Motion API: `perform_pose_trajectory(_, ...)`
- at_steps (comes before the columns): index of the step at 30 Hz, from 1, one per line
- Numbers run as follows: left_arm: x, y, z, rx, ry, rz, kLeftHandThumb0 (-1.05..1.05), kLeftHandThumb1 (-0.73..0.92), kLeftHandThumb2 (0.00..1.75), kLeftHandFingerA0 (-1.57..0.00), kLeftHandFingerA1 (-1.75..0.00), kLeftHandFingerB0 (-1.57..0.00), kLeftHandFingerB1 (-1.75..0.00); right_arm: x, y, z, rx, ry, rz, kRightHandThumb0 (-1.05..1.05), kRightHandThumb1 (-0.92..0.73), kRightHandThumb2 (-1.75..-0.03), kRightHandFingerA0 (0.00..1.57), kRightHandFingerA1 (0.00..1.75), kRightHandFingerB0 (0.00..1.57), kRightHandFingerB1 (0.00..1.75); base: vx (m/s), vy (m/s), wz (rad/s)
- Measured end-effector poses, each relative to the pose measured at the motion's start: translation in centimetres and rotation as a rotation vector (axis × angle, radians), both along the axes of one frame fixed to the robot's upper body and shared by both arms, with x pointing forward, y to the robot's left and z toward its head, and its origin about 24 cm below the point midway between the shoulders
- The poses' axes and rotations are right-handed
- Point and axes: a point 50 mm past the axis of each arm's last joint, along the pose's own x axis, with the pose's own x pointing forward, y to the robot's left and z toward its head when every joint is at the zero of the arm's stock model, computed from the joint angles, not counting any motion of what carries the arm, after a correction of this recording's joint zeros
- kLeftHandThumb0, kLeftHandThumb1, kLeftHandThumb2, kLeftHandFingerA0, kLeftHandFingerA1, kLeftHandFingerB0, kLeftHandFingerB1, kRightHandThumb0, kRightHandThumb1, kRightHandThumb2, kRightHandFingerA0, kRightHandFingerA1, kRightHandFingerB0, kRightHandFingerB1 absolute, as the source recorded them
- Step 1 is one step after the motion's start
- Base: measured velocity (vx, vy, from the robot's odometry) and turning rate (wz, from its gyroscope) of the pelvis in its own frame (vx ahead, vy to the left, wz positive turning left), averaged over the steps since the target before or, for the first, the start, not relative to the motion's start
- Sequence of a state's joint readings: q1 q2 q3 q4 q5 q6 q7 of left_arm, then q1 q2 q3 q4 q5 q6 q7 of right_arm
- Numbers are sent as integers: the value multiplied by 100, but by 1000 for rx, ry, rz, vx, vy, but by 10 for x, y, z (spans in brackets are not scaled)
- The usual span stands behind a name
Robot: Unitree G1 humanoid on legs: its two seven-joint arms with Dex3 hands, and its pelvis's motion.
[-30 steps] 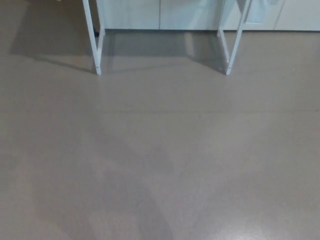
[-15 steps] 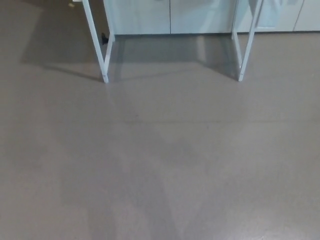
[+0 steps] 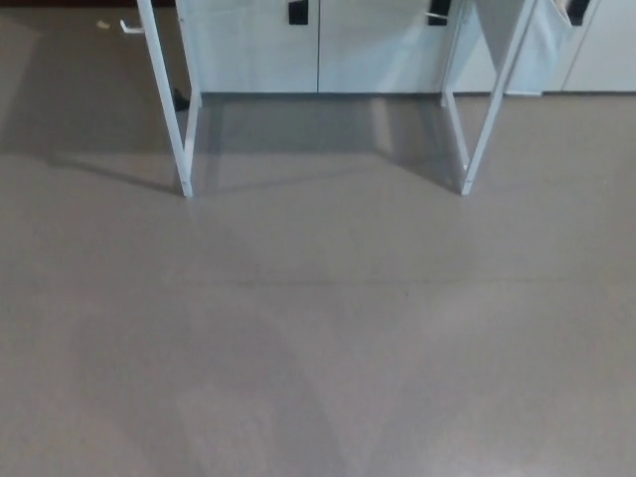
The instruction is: The robot walk towards a table in front and pick up a black pencil case on the left hand side and put the pencil case into a small container on the right hand side
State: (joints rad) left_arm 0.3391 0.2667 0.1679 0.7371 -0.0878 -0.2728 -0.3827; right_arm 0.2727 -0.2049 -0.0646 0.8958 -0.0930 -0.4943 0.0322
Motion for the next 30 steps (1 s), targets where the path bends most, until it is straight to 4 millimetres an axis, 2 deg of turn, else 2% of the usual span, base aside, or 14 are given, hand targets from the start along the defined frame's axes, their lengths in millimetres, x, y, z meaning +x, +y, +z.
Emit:
perform_pose_trajectory(1, -1, 0, 0, -1, 3, 2, -45, 49, 66, -22, -37, -21, -36, -1, 0, 0, 0, 2, -1, -40, -67, -60, 40, 39, 28, 35, 228, -118, 9)
perform_pose_trajectory(2, -3, 0, -1, -2, 9, 4, -40, 54, 57, -27, -32, -23, -30, -2, 0, -1, 0, 7, -3, -39, -67, -60, 41, 39, 28, 35, 337, -157, 14)
perform_pose_trajectory(6, -4, -2, -1, -7, 12, 2, -41, 54, 57, -30, -32, -25, -30, -5, 0, -2, -5, 15, 0, -35, -68, -60, 42, 39, 28, 35, 269, -219, 44)
perform_pose_trajectory(12, -5, -3, -1, -6, 12, -5, -39, 56, 58, -27, -32, -22, -30, -4, -4, 0, -20, 11, -4, -35, -68, -60, 40, 39, 27, 35, 229, -98, 1)
perform_pose_trajectory(20, -7, -4, -2, -9, 23, -9, -37, 57, 58, -28, -32, -23, -30, -13, -4, -3, -16, 37, -15, -35, -68, -59, 40, 40, 27, 35, 334, 140, -23)
perform_pose_trajectory(22, -4, 1, 0, 5, 18, -11, -37, 57, 58, -28, -32, -23, -30, -8, -1, -3, -6, 19, -9, -35, -68, -60, 40, 40, 27, 35, 444, 223, -36)
perform_pose_trajectory(30, -4, 1, 0, 8, 21, -15, -36, 57, 58, -29, -33, -25, -30, -11, 0, -4, -2, 24, -7, -38, -69, -60, 42, 40, 28, 35, 321, 105, 8)
